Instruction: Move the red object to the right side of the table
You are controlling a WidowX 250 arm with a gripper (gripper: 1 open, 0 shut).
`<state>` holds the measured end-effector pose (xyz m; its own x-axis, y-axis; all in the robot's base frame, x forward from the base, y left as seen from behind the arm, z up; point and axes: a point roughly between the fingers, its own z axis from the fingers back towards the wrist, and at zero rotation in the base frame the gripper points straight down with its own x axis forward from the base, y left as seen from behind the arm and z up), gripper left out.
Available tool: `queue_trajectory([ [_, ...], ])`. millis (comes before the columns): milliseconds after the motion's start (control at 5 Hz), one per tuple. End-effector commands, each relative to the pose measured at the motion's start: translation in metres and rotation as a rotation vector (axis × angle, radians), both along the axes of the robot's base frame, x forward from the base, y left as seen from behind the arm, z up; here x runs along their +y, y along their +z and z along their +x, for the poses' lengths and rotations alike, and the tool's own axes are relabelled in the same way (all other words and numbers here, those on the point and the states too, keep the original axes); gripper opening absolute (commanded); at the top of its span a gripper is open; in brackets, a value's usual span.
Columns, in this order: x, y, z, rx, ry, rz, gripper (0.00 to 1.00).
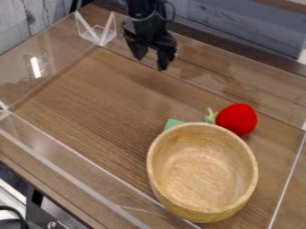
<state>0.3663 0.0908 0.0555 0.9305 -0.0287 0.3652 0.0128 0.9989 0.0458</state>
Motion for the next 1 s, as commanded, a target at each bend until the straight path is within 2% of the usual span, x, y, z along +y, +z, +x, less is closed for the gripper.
queue_trajectory([
  [0,0.008,0.011,0.005,-0.053,0.007,0.016,1.00],
  [400,0.014,0.032,0.006,-0.072,0.060,0.027,1.00],
  [800,0.040,0.049,0.009,-0.088,-0.023,0.021,1.00],
])
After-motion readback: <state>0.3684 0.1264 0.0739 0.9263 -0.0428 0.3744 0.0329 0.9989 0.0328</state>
